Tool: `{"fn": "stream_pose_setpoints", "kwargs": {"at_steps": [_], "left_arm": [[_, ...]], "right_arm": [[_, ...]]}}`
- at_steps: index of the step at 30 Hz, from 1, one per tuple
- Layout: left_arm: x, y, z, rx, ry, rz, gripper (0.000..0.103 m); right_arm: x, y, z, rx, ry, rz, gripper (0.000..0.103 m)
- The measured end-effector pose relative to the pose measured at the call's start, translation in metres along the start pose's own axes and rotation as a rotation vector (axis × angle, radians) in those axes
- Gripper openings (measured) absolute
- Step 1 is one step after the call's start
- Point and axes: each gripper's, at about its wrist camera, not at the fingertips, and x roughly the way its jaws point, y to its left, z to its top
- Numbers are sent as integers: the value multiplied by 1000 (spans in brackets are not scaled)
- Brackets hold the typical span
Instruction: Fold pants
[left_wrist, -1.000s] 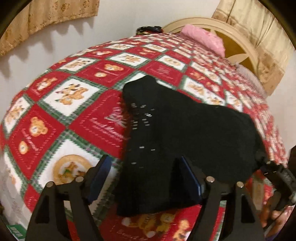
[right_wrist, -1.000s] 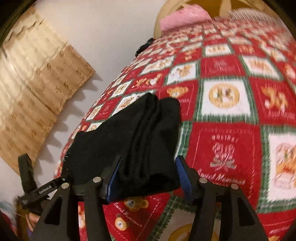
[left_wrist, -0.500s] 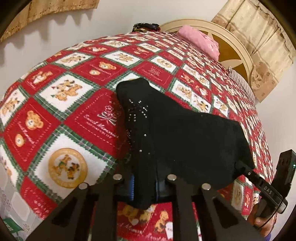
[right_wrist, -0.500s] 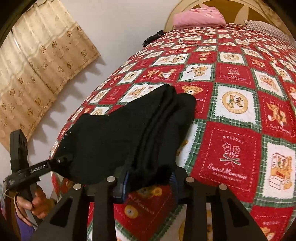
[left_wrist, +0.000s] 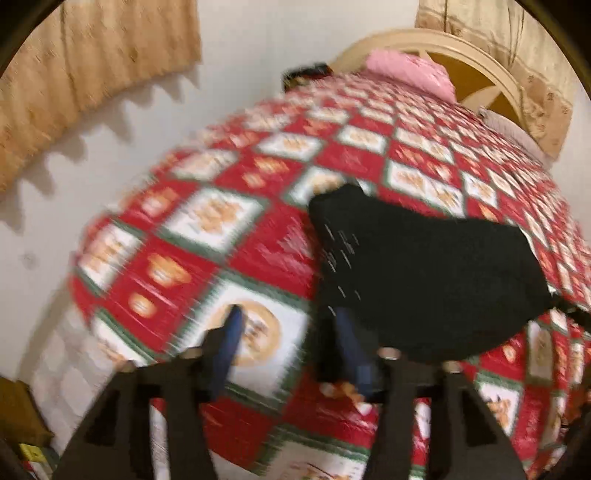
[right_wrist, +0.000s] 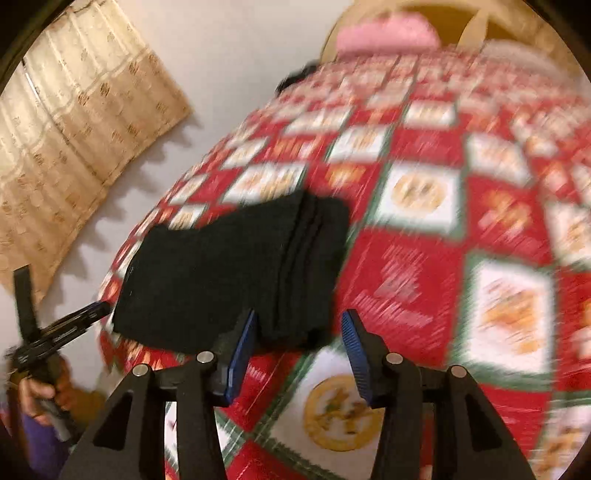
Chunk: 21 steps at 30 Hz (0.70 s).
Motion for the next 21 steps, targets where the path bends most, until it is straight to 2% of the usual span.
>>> {"fn": "stream_pose_setpoints", "kwargs": {"at_steps": [2, 4, 5, 7, 10, 12, 14, 15, 16, 18, 21], "left_arm": [[-6, -4, 11, 8, -62, 14, 68], [-7, -17, 22, 26, -88, 6, 68], [-5, -25, 27, 34, -103, 1, 68], [2, -44, 35, 51, -123, 1, 68], [15, -74, 39, 96, -149, 5, 68], [31, -91, 38, 138, -126, 18, 68], [47, -98, 33, 160, -77, 49, 68], [59, -98, 30, 155, -40, 62, 68], [66, -95, 27, 142, -12, 65, 69], [71, -85, 20, 94, -35, 37, 73], [70, -86, 20, 96, -45, 44, 77]], "right_arm": [[-18, 19, 10, -107, -110, -74, 50], [-20, 41, 21, -205, -161, -109, 48], [-15, 58, 27, -270, -170, -115, 35], [0, 73, 36, -320, -144, -89, 23], [42, 77, 48, -308, -95, -105, 23], [72, 68, 48, -281, -31, -139, 23], [94, 53, 42, -222, 26, -131, 23], [92, 46, 39, -195, -20, -108, 23], [90, 43, 34, -192, -30, -103, 23], [89, 46, 32, -207, -44, -120, 23], [90, 50, 29, -234, -66, -139, 23]]}}
